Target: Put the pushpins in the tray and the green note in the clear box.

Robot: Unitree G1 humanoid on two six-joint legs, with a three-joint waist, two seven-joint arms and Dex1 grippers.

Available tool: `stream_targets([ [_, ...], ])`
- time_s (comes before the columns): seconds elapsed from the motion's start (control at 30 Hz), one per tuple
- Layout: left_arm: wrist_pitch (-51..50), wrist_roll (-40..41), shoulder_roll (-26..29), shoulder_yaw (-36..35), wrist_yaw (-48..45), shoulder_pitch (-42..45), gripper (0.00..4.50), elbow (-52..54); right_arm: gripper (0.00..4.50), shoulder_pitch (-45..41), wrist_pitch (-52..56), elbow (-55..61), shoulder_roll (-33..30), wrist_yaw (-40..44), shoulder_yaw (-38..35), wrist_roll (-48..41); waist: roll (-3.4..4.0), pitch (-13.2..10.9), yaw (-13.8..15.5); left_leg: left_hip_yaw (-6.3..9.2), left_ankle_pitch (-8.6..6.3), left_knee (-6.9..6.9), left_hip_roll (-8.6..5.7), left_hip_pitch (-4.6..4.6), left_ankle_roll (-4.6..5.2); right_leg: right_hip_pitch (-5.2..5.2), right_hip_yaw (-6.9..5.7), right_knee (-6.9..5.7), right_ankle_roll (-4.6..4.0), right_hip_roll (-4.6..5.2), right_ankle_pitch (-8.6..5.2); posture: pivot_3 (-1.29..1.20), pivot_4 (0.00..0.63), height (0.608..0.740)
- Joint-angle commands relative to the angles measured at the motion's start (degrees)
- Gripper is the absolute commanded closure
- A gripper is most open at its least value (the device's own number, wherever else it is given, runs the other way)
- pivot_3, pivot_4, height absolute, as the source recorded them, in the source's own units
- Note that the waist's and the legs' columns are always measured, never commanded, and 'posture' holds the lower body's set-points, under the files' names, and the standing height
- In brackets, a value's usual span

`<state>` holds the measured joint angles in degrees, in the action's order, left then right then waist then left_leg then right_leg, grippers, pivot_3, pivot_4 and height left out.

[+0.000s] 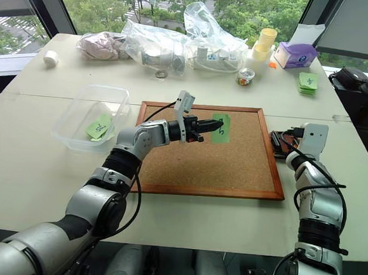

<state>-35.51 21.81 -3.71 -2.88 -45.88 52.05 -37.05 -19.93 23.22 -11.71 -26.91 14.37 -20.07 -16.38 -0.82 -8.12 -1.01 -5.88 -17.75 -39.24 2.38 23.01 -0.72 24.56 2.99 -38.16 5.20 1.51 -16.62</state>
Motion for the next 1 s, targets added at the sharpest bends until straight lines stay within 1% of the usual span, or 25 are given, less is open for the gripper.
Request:
stream_targets([
  [0.03, 1.00, 1.04, 0.68, -0.33, 0.00, 0.86, 4.50, 3.55, 0.01, -1.72, -1.79, 3.56, -0.01, -0.21, -2.66, -2.11, 0.00, 0.00, -0.01, 0.00, 0.00, 0.00, 0.00, 0.00, 0.00, 0.00, 0.00, 0.00, 0.00, 0.00, 0.00, 0.00, 0.150, 0.738],
  [0.1, 1.22, 0.77, 1.48, 0.07, 0.03, 0.91, 4.50, 5.38, 0.01, -2.13, -2.16, 4.91, 0.01, -0.10, -2.75, -2.55, 0.00, 0.00, -0.11, 0.00, 0.00, 0.00, 0.00, 0.00, 0.00, 0.00, 0.00, 0.00, 0.00, 0.00, 0.00, 0.00, 0.150, 0.738],
  [0.17, 0.11, 0.57, 3.39, 0.70, 0.31, 1.19, 4.50, 10.13, 0.01, -3.08, -1.57, 8.40, -0.10, 1.01, -1.62, -3.48, 0.02, -0.01, -0.16, 0.00, 0.01, 0.00, 0.03, 0.00, -0.01, 0.00, 0.00, 0.00, 0.00, -0.01, 0.00, 0.00, 0.150, 0.738],
  [0.27, -3.83, 0.67, 8.42, 0.20, 2.29, 2.19, 4.50, 17.71, 0.01, -5.61, 0.50, 13.41, -0.06, 2.91, 0.89, -5.34, 0.10, -0.06, -0.62, -0.01, 0.02, 0.00, 0.08, -0.03, -0.03, 0.00, 0.02, -0.03, 0.00, -0.05, 0.00, 0.00, 0.150, 0.738],
  [0.37, -6.08, 1.44, 13.36, -1.01, 3.24, 2.01, 4.50, 21.87, 0.01, -6.17, 1.45, 14.04, -0.71, 2.76, 2.20, -3.95, 0.11, -0.06, -0.75, 0.03, 0.04, 0.01, 0.12, -0.07, -0.08, -0.01, 0.01, -0.08, 0.00, -0.06, 0.00, 0.00, 0.150, 0.738],
  [0.43, -7.85, 1.73, 17.34, -2.02, 3.34, 1.64, 4.50, 24.24, 0.01, -6.10, 1.71, 14.48, -1.18, 3.53, 2.47, -3.90, 0.10, -0.06, -0.44, 0.05, 0.04, 0.02, 0.11, -0.10, -0.08, -0.08, -0.02, -0.06, 0.00, -0.03, 0.00, 0.00, 0.150, 0.738],
  [0.5, -9.15, 1.56, 21.47, -2.03, 3.01, 0.77, 4.50, 27.01, 0.01, -6.20, 3.84, 17.73, -1.53, 5.66, 3.96, -5.55, 0.10, -0.06, -0.18, 0.03, 0.04, 0.01, 0.09, -0.09, -0.07, -0.08, -0.01, -0.05, 0.00, 0.01, 0.00, 0.00, 0.150, 0.738],
  [0.53, -9.91, 1.35, 23.60, -1.77, 2.86, 0.30, 4.50, 28.28, 0.01, -6.47, 5.53, 19.72, -1.57, 7.21, 4.99, -7.02, 0.12, -0.07, -0.16, 0.02, 0.04, 0.02, 0.09, -0.08, -0.07, -0.08, -0.01, -0.04, 0.00, 0.01, 0.00, 0.00, 0.150, 0.738],
  [0.6, -12.07, -0.09, 29.73, -1.25, 2.83, -0.42, 4.50, 30.26, 0.01, -7.43, 10.86, 25.34, -1.89, 12.41, 9.41, -11.53, 0.13, -0.08, -0.27, 0.03, 0.04, 0.02, 0.11, -0.08, -0.07, -0.06, -0.02, -0.05, 0.00, 0.00, 0.00, 0.00, 0.150, 0.738],
  [0.7, -13.64, -2.48, 37.66, 0.03, 2.22, -0.71, 4.50, 30.17, 0.01, -8.21, 15.90, 31.75, -2.45, 18.80, 15.62, -16.04, 0.13, -0.09, -0.90, 0.03, 0.04, 0.02, 0.20, -0.09, -0.07, -0.03, -0.02, -0.07, -0.01, -0.07, 0.00, 0.00, 0.150, 0.738],
  [0.8, -15.60, -5.64, 44.96, 0.83, 2.50, -0.30, 4.50, 25.08, 0.01, -9.45, 19.04, 36.36, -3.24, 25.07, 22.95, -18.38, 0.11, -0.09, -1.04, 0.05, 0.04, 0.02, 0.20, -0.09, -0.07, -0.04, -0.07, -0.07, -0.02, -0.08, 0.00, 0.00, 0.150, 0.738],
  [0.9, -17.81, -5.86, 48.48, 1.01, 1.78, -1.46, 4.50, 22.92, 0.01, -9.94, 18.85, 36.90, -4.38, 28.18, 27.62, -16.52, 0.04, -0.10, -0.72, 0.07, 0.02, 0.02, 0.15, -0.06, -0.03, -0.05, -0.12, -0.05, -0.02, -0.05, 0.00, 0.00, 0.150, 0.738],
  [0.97, -21.25, -4.90, 49.78, 0.02, 1.92, -3.22, 4.50, 22.80, 0.01, -9.85, 16.33, 35.46, -5.30, 29.80, 30.97, -12.92, 0.02, -0.10, -0.05, 0.08, -0.03, -0.03, 0.11, 0.00, 0.05, -0.04, -0.16, -0.03, -0.02, 0.00, 0.00, 0.00, 0.150, 0.738],
  [1.0, -22.77, -4.22, 50.12, -0.54, 1.87, -4.25, 4.50, 23.37, 0.01, -9.81, 15.13, 34.41, -5.32, 30.04, 31.93, -11.44, 0.02, -0.10, 0.13, 0.06, -0.15, -0.04, 0.10, 0.01, 0.27, -0.04, -0.16, -0.02, -0.02, 0.03, 0.00, 0.00, 0.150, 0.738],
])
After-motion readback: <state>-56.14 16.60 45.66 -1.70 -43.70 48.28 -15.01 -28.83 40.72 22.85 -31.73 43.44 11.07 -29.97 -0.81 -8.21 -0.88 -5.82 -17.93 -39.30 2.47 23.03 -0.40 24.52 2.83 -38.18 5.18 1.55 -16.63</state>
